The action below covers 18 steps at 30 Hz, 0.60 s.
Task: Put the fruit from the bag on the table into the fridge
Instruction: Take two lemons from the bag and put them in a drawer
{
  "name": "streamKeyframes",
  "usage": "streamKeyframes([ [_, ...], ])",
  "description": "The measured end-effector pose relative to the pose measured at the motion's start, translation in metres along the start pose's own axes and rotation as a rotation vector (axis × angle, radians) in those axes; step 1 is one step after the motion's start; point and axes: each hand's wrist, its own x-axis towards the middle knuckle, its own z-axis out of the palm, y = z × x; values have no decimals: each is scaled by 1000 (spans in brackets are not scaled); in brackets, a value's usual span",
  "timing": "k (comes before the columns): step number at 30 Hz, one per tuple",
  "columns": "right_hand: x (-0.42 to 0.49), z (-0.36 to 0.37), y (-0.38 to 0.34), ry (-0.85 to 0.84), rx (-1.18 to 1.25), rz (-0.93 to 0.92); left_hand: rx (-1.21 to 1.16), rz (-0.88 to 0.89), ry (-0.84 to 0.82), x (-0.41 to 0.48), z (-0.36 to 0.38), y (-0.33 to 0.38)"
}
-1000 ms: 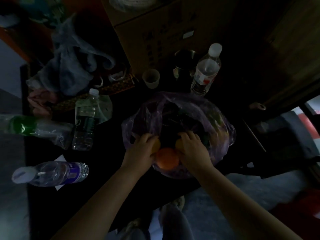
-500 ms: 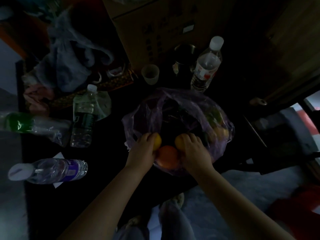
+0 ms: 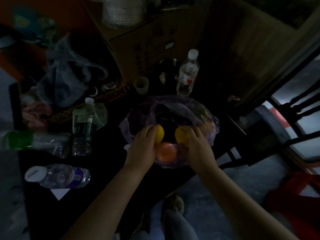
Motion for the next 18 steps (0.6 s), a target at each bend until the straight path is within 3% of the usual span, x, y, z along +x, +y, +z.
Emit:
streamKeyframes([
  [18, -219, -86, -156, 699, 48, 114, -444, 523, 34, -158, -120, 69],
])
